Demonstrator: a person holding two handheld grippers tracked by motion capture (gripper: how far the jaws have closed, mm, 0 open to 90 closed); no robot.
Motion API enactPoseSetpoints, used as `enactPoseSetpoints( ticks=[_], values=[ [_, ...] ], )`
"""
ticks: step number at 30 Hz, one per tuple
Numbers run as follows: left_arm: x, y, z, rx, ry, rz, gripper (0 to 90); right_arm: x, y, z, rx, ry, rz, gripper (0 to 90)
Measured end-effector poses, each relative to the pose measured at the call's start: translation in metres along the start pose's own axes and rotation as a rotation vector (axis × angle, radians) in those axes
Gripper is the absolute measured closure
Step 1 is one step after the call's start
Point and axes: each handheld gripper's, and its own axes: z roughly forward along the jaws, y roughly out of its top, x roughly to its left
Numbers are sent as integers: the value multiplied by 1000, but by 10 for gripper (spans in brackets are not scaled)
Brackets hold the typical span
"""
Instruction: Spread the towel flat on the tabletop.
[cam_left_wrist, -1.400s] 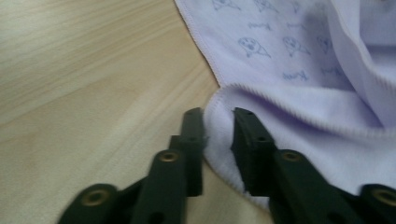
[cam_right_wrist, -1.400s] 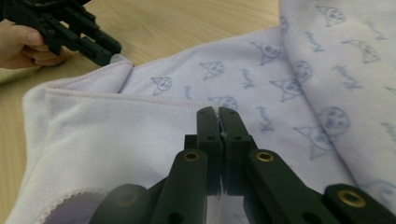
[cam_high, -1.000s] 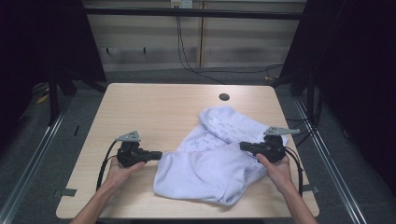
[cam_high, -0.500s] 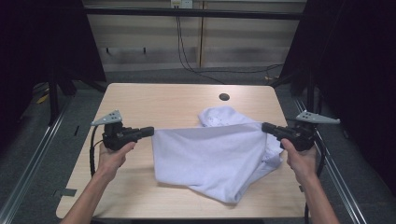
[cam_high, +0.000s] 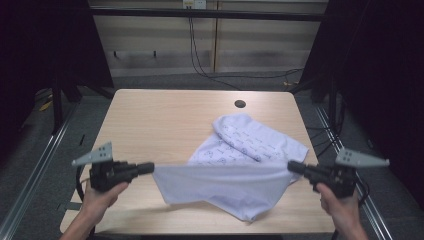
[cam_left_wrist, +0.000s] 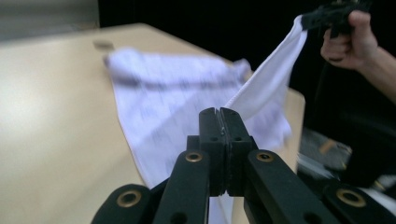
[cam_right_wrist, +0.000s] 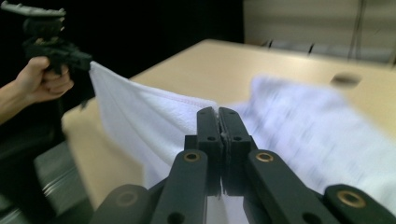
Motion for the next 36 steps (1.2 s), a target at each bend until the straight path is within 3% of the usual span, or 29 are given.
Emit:
enactPoseSetpoints(
  ticks=[2,3,7,8,9,10,11,13,15,17,19,21,24,27,30,32,34,36],
  values=[
    [-12,-17,-7,-11,-17,0,893,14,-20,-7,34,11,6,882],
    [-20,-23,-11,-20,-21,19,893,22,-28,-13,34,17,14,884],
    [-39,-37,-21,23,-113,29,889,48,-47,-34,38,56,29,874],
    [-42,-38,-22,27,-115,35,888,53,-51,-38,34,67,28,832],
    [-43,-39,-24,27,-119,39,886,55,-55,-41,30,76,36,804],
    [-42,-40,-25,3,-93,39,874,57,-58,-45,32,93,35,793],
    [-40,-40,-26,-15,-34,30,858,56,-60,-46,28,104,39,780],
    [-28,-42,-24,-35,-47,-22,801,50,-63,-47,13,121,69,754],
    [-16,-45,-17,-32,-28,-59,778,42,-64,-42,11,93,68,755],
    [-4,-44,-6,-7,-2,-67,778,32,-64,-29,67,34,39,751],
    [9,-37,10,42,20,-67,782,19,-66,-11,106,37,64,750],
    [24,-29,31,99,39,-44,783,10,-67,11,175,17,45,732],
    [46,-20,70,181,27,-46,783,0,-67,42,252,21,37,704],
    [60,-14,111,247,15,-39,794,-3,-65,70,320,26,13,659],
    [67,-11,140,333,16,-7,786,-6,-63,92,358,22,0,641],
    [74,-14,152,344,25,-16,782,-10,-64,103,367,33,8,644],
    [75,-18,157,363,44,2,786,-12,-65,110,384,48,35,657],
    [72,-22,157,386,25,7,787,-14,-68,116,398,72,47,664]
  ],
)
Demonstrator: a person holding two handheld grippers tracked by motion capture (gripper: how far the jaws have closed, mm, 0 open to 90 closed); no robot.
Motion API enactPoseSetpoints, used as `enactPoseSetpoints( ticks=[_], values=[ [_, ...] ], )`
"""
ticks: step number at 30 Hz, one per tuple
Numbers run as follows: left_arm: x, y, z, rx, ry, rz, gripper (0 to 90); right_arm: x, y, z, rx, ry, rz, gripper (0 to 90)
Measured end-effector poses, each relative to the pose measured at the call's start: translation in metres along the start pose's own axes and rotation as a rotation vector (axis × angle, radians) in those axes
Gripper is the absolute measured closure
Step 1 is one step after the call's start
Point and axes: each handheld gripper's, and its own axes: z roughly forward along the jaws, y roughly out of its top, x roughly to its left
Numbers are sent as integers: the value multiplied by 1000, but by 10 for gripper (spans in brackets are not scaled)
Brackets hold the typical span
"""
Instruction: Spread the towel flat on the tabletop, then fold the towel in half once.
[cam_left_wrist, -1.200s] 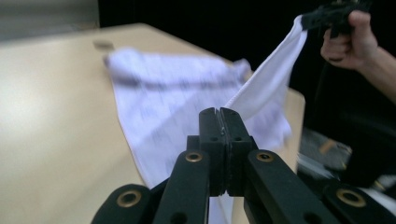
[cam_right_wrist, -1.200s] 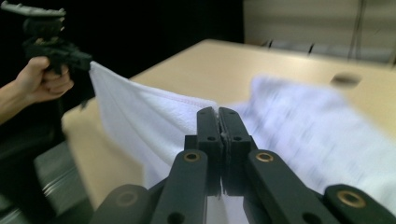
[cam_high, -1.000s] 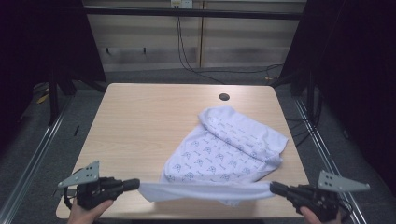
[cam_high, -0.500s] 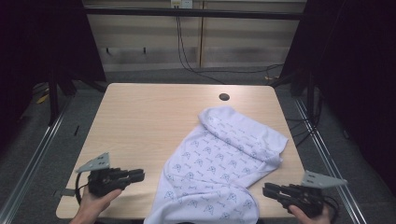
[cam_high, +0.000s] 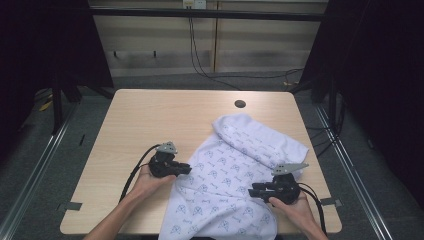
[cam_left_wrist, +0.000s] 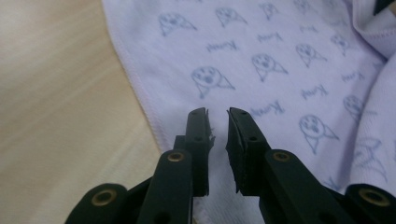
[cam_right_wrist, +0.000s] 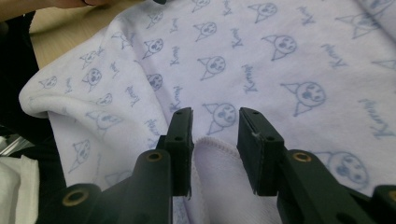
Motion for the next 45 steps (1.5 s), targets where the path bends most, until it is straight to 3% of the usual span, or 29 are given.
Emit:
enactPoseSetpoints(
  ticks=[4,5,8,12,15,19,22,24,26,27,29,31,34,37,41,42,45],
  values=[
    [-7,-8,-7,0,57,12,854,3,-1,8,42,53,-9,680],
    [-8,-11,-9,-1,61,4,872,4,-2,9,47,67,-7,735],
    [-13,-18,-19,14,80,-7,900,9,-5,5,61,45,-26,872],
    [-21,-36,-38,31,70,-29,900,13,-13,-19,19,26,-37,883],
    [-29,-50,-52,34,64,-50,900,12,-23,-43,-27,1,-10,886],
    [-47,-61,-61,69,50,-40,900,19,-43,-65,-37,-33,11,886],
    [-61,-68,-66,107,-15,-18,900,30,-57,-80,-29,-77,5,886],
    [-67,-69,-68,131,-27,-4,900,36,-65,-89,-30,-98,1,886],
    [-68,-69,-68,102,-63,-11,887,41,-72,-96,-10,-122,-5,883],
    [-66,-67,-69,86,-52,-12,871,42,-74,-99,-4,-137,-9,868],
    [-59,-63,-71,23,-68,-39,834,42,-77,-104,-14,-155,1,738],
    [-53,-56,-70,-6,-31,-37,810,38,-77,-108,-55,-163,14,685],
    [-41,-39,-59,-40,-1,-35,790,28,-66,-101,-74,-159,8,645],
    [-27,-21,-42,-46,30,-32,779,16,-47,-81,-74,-152,-13,619],
    [-8,-6,-22,-60,60,-61,752,-3,-19,-51,-54,-152,-54,611],
    [-4,-4,-19,-52,55,-77,750,-8,-12,-43,-51,-158,-56,612],
    [1,-4,-9,-7,79,-57,769,-24,2,-21,-13,-185,-73,617]
  ],
)
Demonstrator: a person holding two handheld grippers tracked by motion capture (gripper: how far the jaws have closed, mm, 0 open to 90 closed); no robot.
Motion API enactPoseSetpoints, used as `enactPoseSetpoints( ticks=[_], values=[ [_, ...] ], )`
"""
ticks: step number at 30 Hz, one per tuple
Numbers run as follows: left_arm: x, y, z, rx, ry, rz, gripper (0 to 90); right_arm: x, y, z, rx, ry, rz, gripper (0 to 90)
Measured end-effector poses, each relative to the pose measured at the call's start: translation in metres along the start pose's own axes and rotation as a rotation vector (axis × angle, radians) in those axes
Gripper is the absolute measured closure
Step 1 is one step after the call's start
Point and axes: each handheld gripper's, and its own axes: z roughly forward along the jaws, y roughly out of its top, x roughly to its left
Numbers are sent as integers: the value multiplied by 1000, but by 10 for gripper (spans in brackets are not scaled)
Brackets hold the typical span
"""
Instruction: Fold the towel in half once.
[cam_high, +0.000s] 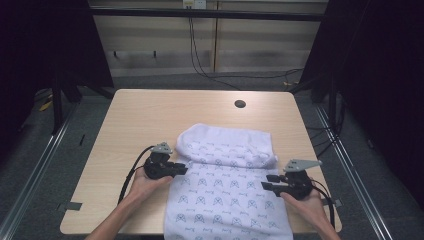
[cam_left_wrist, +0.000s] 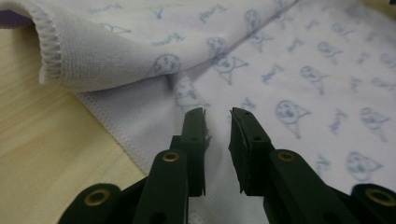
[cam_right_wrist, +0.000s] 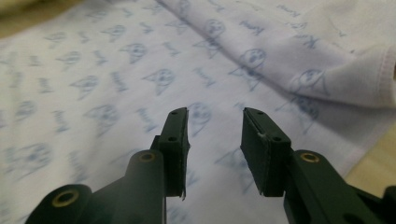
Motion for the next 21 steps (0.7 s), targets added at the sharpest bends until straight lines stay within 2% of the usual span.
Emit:
enactPoseSetpoints(
  ticks=[1,3,5,6,7,9,10,11,13,18,20,21],
  values=[
    [0,-2,1,-6,-11,-3,782,-5,3,10,20,-3,5,623],
    [1,-3,0,-5,-19,-5,801,-9,4,21,43,-37,-6,622],
    [0,-5,-1,-13,-14,0,826,-14,3,30,56,-46,14,609],
    [0,-6,-1,-10,-18,-2,854,-13,2,32,78,-65,20,627],
    [-1,-7,-2,-5,-15,5,872,-12,1,32,65,-68,17,655],
    [-5,-9,-4,6,-16,16,883,-9,0,30,76,-65,-9,767],
    [-9,-11,-6,9,-21,4,882,-6,-3,28,79,-61,-12,802],
    [-13,-14,-8,18,-38,-6,882,-4,-5,25,85,-52,-7,822],
    [-25,-19,-12,46,-62,27,878,4,-12,19,91,-31,-3,834],
    [-57,-34,-24,109,-106,70,863,28,-30,1,125,42,-15,837],
    [-69,-38,-34,149,-166,67,808,38,-36,-5,143,71,-24,833],
    [-71,-39,-40,130,-203,78,755,44,-40,-9,154,82,-30,820]
  ],
)
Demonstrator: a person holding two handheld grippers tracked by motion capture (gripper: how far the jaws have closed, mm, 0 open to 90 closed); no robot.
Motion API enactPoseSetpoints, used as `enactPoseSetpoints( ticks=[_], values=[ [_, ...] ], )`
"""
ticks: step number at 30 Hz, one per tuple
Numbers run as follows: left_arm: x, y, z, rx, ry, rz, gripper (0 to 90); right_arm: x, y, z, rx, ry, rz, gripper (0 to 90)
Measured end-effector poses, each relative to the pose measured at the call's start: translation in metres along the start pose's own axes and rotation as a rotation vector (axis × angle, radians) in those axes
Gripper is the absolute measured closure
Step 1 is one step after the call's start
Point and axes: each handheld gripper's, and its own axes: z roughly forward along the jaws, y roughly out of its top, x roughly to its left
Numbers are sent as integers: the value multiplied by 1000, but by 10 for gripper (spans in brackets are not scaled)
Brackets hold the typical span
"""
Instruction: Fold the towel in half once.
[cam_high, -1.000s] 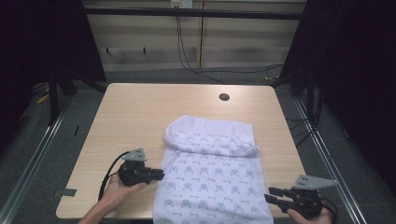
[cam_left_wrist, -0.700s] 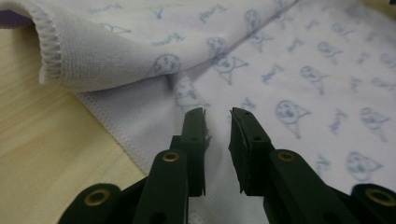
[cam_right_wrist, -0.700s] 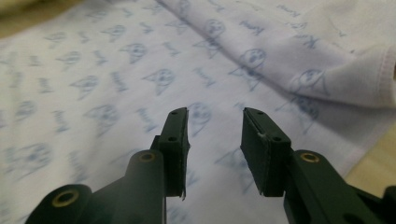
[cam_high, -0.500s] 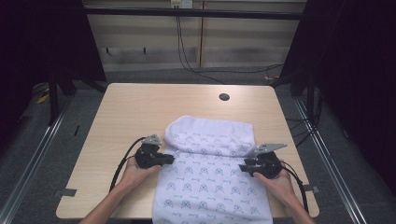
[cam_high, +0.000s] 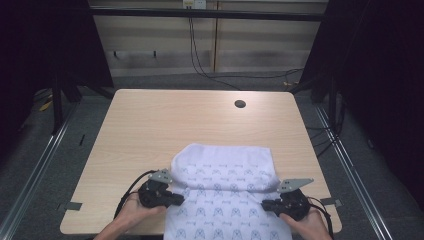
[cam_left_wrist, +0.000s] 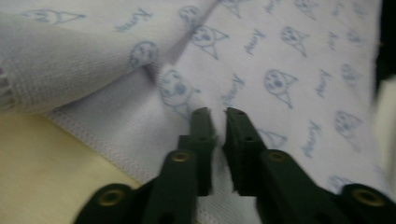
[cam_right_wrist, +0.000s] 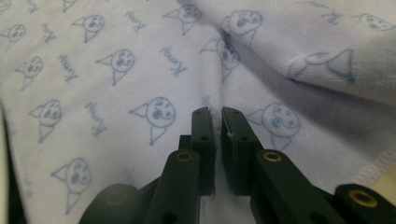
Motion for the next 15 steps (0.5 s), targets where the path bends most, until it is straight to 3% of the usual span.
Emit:
enactPoseSetpoints(
  ticks=[2,3,5,6,9,12,15],
  values=[
    [-7,-1,-13,-58,-17,10,754,7,-4,-4,14,7,-8,734],
    [-5,-1,-19,-81,-6,5,749,9,-4,-8,3,-5,-15,738],
    [6,2,-23,-110,4,-12,736,5,1,-20,-77,16,0,728],
    [13,6,-25,-134,19,-29,730,0,6,-26,-117,5,10,728],
    [41,18,-32,-229,71,-90,730,-23,26,-36,-190,-37,36,718],
    [69,30,-37,-318,123,-157,750,-56,46,-31,-228,-83,73,713],
    [94,39,-32,-324,186,-203,776,-88,62,-15,-224,-125,109,703]
  ],
)
